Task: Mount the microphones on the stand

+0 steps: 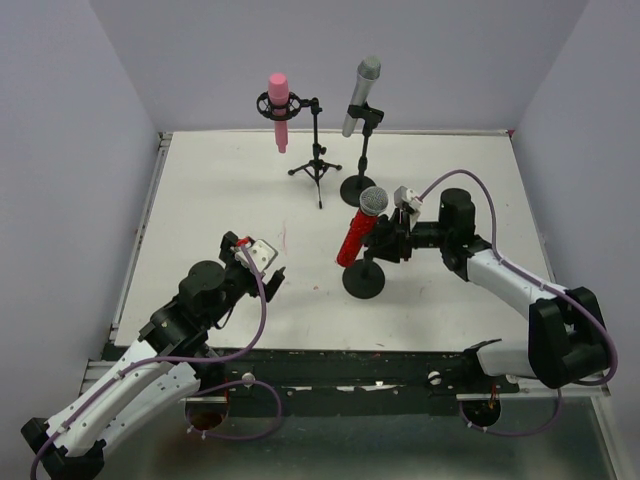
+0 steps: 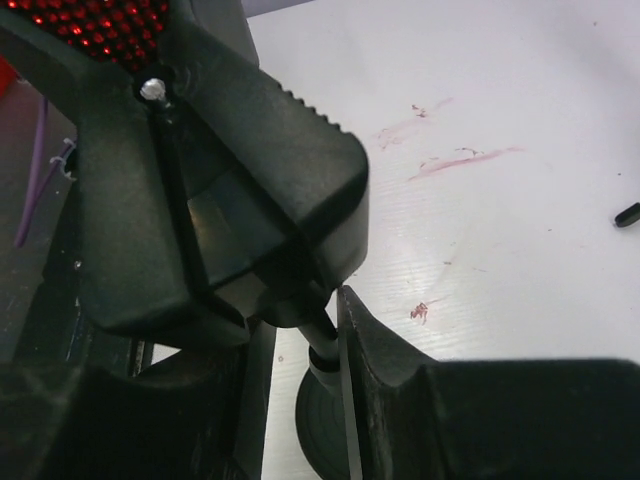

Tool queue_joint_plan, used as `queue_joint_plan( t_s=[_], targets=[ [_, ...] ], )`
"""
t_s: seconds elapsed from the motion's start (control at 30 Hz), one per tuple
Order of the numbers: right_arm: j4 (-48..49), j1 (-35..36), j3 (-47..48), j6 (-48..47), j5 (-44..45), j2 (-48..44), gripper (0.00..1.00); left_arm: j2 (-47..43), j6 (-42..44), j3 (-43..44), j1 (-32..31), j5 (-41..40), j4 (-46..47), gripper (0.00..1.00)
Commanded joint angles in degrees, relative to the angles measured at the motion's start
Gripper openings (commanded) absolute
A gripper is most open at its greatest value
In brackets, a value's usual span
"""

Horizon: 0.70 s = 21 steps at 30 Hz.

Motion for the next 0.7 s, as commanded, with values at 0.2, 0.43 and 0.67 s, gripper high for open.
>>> queue_joint_plan(
  t_s=[0.2, 0.43, 0.67],
  targets=[
    [-0.4, -0.1, 2.0, -1.7, -1.1, 1.1, 0.08, -0.2, 0.2, 0.8, 0.2, -1.6, -0.7, 0.99],
    [-4.4, -7.5, 4.1, -5.7, 1.3, -1.0, 0.00, -0.4, 0.2, 0.7, 0.3, -1.4, -0.8, 0.99],
    [-4.6, -17.2, 8.2, -7.0, 8.2, -0.7, 0.00, -0.7, 0.2, 0.7, 0.3, -1.3, -0.8, 0.99]
  ],
)
